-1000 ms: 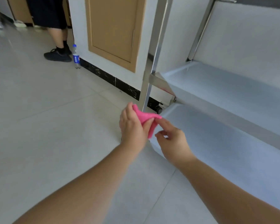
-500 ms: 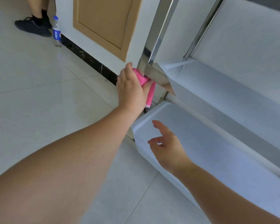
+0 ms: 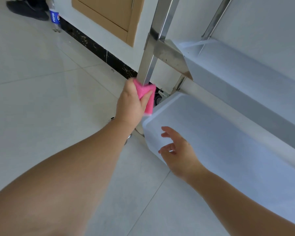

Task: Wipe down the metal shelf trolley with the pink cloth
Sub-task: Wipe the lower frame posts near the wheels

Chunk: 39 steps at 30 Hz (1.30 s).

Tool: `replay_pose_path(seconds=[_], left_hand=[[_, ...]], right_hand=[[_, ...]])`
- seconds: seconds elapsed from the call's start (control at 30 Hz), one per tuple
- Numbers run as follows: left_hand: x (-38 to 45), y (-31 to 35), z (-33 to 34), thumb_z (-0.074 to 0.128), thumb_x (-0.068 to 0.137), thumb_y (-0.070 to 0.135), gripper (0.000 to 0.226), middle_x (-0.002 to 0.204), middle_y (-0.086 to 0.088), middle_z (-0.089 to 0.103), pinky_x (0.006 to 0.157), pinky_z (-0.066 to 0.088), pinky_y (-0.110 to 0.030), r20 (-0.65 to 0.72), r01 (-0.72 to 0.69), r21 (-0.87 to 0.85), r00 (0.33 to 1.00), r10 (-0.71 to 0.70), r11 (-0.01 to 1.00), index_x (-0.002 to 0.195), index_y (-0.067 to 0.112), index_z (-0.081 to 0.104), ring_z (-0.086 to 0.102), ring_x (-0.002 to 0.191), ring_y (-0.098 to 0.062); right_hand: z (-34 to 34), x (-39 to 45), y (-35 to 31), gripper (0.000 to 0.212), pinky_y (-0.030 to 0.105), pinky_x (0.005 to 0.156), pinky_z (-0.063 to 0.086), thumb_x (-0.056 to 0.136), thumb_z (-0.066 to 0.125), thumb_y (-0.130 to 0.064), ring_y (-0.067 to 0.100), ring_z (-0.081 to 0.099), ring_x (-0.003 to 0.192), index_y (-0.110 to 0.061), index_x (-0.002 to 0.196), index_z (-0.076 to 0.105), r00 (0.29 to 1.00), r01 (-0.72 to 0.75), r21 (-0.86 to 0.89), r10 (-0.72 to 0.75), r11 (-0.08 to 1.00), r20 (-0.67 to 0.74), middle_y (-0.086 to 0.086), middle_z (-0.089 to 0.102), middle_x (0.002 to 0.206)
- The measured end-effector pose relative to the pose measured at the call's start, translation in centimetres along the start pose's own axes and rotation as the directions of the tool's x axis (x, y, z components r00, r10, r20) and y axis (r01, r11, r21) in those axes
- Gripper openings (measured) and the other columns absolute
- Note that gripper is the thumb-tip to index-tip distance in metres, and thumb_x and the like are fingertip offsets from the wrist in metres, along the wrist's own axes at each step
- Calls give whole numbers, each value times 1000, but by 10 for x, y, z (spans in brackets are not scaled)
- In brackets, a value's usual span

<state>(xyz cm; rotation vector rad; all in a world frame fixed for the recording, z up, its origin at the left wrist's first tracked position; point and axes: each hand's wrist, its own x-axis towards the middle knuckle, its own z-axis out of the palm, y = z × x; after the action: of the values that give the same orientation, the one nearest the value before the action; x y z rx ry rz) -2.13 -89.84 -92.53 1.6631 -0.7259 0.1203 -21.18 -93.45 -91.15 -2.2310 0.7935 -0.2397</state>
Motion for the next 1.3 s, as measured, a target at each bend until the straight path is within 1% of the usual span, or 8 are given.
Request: replay_pose_path(seconds=[0.2,0.5,0.67,0.77,0.83,1.1,1.23,1.3], left_hand=[[-40,-52,9,61,85,40,49,112,-12,60,80,47,-37,86,304,182,942,-323,935,115,7,41,57,101,-32],[-51,-40,-12,59,87,37,42,112,-11,56,77,53,-48,121,308,105,940,-320,946,116,8,50,57,99,-31],[-73,-17,-39,57,88,36,37,108,-1,47,76,42,-26,226,179,105,954,-199,978,116,14,49,51,95,-18],[-87,14,-50,51,85,51,34,104,6,53,63,44,-16,495,284,8,832,-251,959,112,31,45,56,90,-13],[-98,40,-51,42,79,63,44,102,5,53,70,45,-23,624,325,-25,744,-239,945,111,33,47,56,93,-15],[-158,135,-6,32,79,66,61,106,3,64,95,42,-27,807,509,-134,554,-204,851,112,21,58,58,103,-7],[-195,201,39,35,79,57,51,82,0,69,73,50,-24,958,834,-110,233,-165,540,91,17,64,64,81,-12],[-206,248,50,36,79,57,56,93,-6,71,81,50,-28,984,895,-26,100,-145,445,100,15,65,65,91,-16]], right_hand=[[1,-3,8,54,13,60,49,87,47,-10,9,62,86,-40,131,39,1000,-9,-10,9,1000,12,-17,49,116],[-9,-25,11,50,11,58,45,85,46,-7,11,61,87,-39,123,48,1000,24,-7,-24,1000,16,-18,54,111],[-14,-39,5,45,8,62,46,84,43,-7,8,62,87,-38,115,54,996,83,-14,-83,996,10,-18,58,106],[-19,-47,4,42,6,66,42,85,44,-6,6,62,85,-31,117,57,994,107,-21,-107,994,3,-16,59,104],[-24,-55,3,39,4,63,40,87,49,-8,2,59,80,-29,119,57,993,118,-19,-118,993,1,-14,59,102],[-83,-123,21,20,18,62,47,76,68,-7,5,58,67,-25,76,59,992,98,277,-72,956,-100,-11,62,71],[-134,-179,31,22,14,48,43,76,67,-11,-3,53,52,-24,68,51,980,-4,247,53,969,-194,-13,59,61],[-175,-213,23,24,8,42,36,77,65,-12,-4,51,43,-25,66,48,964,-82,241,138,967,-227,-22,55,54]])
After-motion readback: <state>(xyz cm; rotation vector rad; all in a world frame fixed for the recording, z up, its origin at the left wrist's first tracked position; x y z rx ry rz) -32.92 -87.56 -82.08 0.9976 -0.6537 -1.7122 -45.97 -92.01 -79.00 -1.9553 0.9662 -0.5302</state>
